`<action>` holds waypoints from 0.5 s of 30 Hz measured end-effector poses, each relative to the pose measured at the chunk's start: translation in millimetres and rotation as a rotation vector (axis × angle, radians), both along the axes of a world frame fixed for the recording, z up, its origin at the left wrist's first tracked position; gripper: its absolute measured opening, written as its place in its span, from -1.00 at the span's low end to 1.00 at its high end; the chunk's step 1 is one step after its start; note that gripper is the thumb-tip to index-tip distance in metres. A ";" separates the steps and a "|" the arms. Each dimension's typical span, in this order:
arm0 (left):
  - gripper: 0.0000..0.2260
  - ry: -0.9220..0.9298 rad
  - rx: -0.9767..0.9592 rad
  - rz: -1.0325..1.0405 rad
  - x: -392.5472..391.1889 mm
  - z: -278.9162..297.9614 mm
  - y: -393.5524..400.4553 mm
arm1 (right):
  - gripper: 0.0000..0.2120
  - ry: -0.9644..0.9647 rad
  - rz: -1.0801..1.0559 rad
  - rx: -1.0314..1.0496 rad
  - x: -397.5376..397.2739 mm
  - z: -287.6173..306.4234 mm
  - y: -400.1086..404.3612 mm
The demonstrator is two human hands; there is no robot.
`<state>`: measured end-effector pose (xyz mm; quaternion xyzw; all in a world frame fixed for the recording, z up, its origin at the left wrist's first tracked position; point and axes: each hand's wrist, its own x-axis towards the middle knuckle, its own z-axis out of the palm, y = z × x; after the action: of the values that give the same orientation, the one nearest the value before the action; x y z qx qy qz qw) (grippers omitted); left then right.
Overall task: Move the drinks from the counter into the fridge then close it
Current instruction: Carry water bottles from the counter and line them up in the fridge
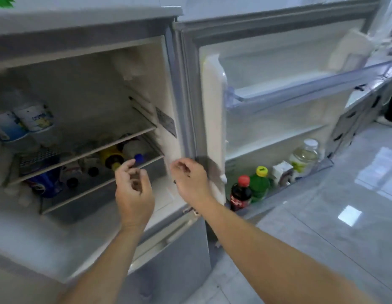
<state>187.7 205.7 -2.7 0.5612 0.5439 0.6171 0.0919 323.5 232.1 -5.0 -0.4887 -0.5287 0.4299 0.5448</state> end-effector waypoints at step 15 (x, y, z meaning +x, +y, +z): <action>-0.85 0.191 -0.527 -0.497 161.8 -149.9 -78.8 | -0.83 0.020 -0.735 -0.483 273.4 -146.3 -200.7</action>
<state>349.5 126.9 -152.6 0.6883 0.5373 0.3594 0.3290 596.9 31.4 -151.3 -0.7534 -0.1987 0.3237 0.5368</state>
